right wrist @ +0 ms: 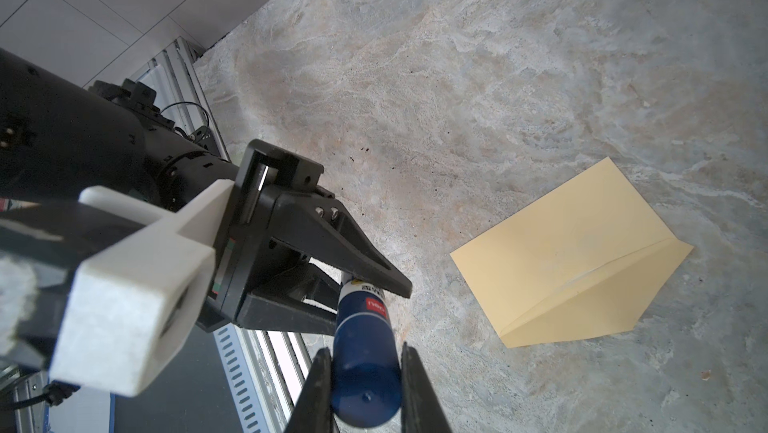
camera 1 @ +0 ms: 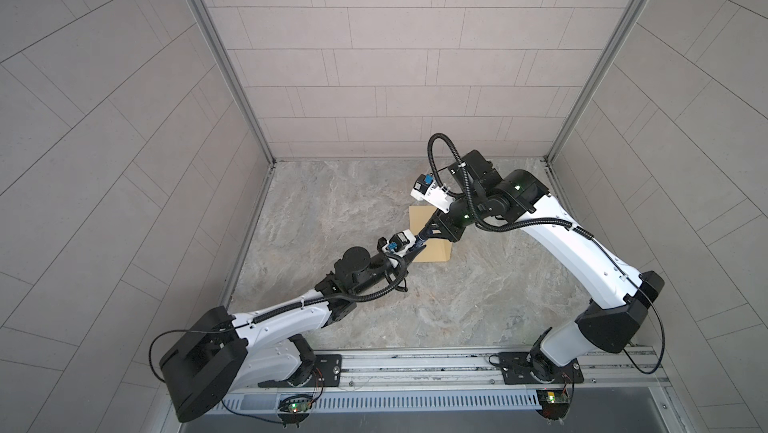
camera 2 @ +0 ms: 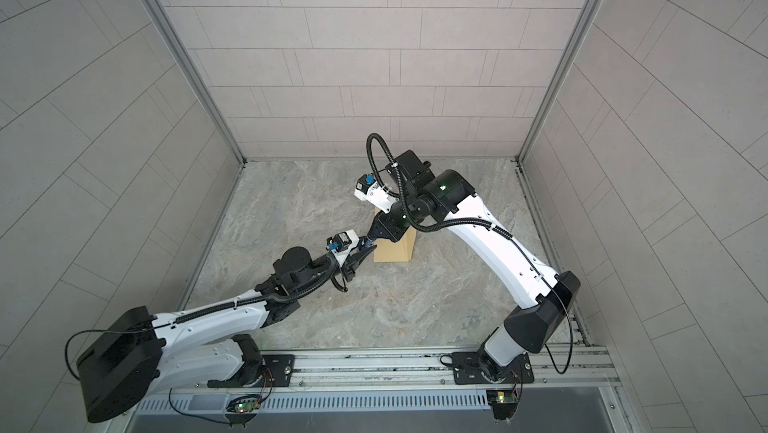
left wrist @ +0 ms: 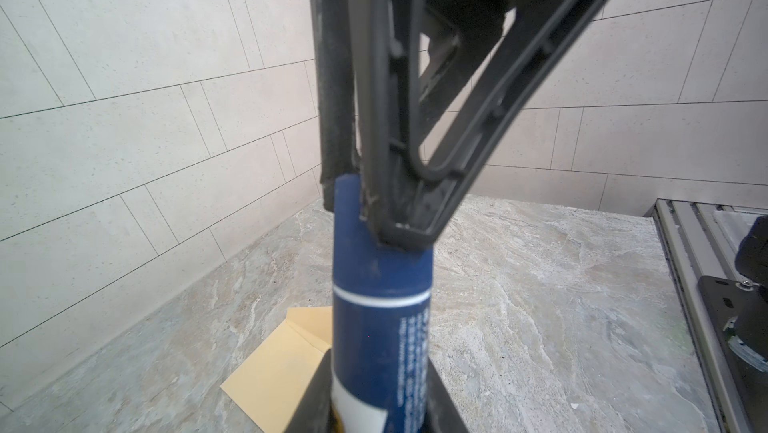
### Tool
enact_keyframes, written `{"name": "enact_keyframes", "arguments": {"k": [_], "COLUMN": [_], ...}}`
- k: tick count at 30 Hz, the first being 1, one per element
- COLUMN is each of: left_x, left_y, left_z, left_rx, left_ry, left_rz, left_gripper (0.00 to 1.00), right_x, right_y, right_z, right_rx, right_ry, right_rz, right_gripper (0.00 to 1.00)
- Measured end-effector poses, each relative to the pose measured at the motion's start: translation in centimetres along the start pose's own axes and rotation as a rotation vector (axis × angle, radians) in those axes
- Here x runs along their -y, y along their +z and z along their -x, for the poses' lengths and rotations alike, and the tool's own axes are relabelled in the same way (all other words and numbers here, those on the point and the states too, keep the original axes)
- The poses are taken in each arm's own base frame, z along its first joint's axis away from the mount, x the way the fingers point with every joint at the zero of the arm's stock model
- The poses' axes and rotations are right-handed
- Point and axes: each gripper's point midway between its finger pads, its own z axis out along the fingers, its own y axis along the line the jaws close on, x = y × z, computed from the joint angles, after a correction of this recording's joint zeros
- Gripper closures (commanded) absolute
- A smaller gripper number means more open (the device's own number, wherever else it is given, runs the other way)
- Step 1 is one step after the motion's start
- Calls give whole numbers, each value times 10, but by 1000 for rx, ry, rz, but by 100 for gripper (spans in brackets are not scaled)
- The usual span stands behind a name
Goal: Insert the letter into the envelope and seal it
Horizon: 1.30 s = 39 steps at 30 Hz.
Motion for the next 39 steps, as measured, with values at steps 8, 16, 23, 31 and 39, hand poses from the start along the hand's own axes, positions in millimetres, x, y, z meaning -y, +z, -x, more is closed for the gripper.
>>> {"name": "enact_keyframes", "arguments": {"k": [8, 16, 23, 31, 39], "left_x": [0, 11, 25, 31, 33], "left_y": [-1, -4, -7, -9, -16], "left_z": [-5, -12, -5, -3, -9], "left_rx": [-19, -53, -24, -9, -41], "left_ry": [-2, -1, 7, 7, -1], "left_rz": [4, -59, -144, -179, -185], "left_gripper": [100, 100, 100, 100, 94], "right_x": [3, -1, -13, -18, -27], "right_y": [8, 12, -1, -3, 9], "right_z": [-3, -15, -24, -30, -33], "right_rx": [-8, -23, -2, -4, 6], "right_ry": [31, -27, -245, -346, -358], "right_rz": [9, 46, 99, 114, 72], "right_gripper": [100, 100, 100, 100, 100]}}
